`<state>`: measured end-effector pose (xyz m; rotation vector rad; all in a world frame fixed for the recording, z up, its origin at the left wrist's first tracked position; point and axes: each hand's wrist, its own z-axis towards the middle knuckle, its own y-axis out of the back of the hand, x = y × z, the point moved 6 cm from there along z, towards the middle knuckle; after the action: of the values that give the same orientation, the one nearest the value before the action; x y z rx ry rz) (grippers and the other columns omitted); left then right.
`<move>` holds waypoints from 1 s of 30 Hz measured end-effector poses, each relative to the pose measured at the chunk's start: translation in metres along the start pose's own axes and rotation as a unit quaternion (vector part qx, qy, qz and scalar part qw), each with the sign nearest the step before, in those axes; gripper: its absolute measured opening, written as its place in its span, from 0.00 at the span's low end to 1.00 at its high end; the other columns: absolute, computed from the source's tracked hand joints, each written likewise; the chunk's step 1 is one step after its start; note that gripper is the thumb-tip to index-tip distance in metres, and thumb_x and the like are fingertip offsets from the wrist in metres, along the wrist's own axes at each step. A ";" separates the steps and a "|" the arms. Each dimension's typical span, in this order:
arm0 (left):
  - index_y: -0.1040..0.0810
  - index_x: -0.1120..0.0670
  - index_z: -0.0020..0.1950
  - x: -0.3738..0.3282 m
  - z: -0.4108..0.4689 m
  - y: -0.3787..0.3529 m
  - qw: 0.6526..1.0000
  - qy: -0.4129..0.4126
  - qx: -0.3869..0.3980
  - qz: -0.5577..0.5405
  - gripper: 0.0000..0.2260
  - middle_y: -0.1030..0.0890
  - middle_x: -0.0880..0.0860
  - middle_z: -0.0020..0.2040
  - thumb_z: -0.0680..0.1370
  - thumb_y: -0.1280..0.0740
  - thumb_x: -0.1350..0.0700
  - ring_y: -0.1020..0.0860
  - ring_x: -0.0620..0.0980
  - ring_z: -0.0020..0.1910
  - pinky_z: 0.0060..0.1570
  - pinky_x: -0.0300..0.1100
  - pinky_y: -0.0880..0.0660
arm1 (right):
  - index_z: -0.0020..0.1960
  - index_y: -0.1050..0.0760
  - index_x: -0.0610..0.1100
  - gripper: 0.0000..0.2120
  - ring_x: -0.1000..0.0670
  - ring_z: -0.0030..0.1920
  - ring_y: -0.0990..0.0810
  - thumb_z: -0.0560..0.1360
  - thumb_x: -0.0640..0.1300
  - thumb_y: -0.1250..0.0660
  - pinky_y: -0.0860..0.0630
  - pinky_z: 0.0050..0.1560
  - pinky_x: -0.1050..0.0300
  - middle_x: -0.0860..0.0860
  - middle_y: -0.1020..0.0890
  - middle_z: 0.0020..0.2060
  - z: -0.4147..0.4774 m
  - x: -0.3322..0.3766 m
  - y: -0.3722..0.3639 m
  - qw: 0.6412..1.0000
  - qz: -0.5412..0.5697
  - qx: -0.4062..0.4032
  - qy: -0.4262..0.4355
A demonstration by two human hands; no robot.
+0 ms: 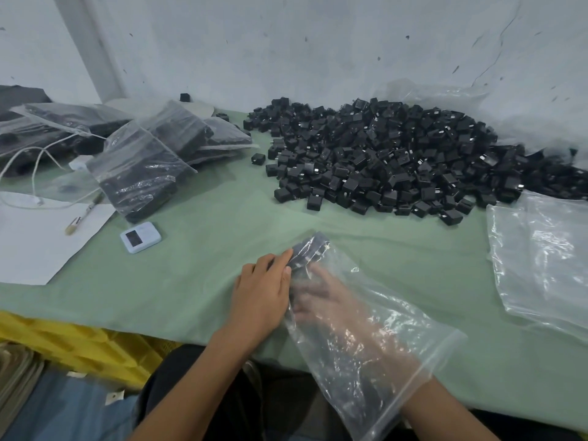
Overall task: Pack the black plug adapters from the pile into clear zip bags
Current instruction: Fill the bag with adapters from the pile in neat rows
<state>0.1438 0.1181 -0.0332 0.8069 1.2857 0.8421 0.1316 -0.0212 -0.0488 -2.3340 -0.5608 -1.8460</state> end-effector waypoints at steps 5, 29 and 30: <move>0.39 0.41 0.79 0.003 0.003 -0.003 1.000 0.006 -0.003 -0.003 0.21 0.32 0.47 0.73 0.85 0.50 0.47 0.31 0.55 0.64 0.67 0.49 0.35 | 0.68 0.25 0.46 0.18 0.55 0.53 0.16 0.78 0.43 0.30 0.23 0.57 0.57 0.54 0.14 0.54 -0.090 -0.004 0.065 0.998 -0.012 0.062 0.004; 0.21 0.53 0.67 -0.004 0.007 0.006 0.999 -0.004 -0.054 -0.004 0.32 0.17 0.53 0.57 0.81 0.56 0.37 0.18 0.60 0.47 0.52 0.55 0.22 | 0.73 0.47 0.69 0.44 0.39 0.76 0.41 0.61 0.86 0.53 0.45 0.70 0.30 0.51 0.42 0.78 0.188 0.075 0.256 0.873 -0.441 -0.206 -0.024; 0.20 0.54 0.66 -0.004 0.007 0.005 0.998 -0.013 -0.065 -0.001 0.33 0.17 0.54 0.56 0.82 0.57 0.38 0.18 0.61 0.45 0.50 0.56 0.21 | 0.70 0.45 0.68 0.43 0.38 0.73 0.38 0.61 0.87 0.53 0.43 0.69 0.30 0.52 0.40 0.76 0.189 0.073 0.251 0.860 -0.470 -0.201 -0.021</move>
<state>0.1504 0.1165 -0.0257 0.7108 1.1948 0.9020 0.4074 -0.1787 0.0081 -2.5788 -1.7196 -2.4560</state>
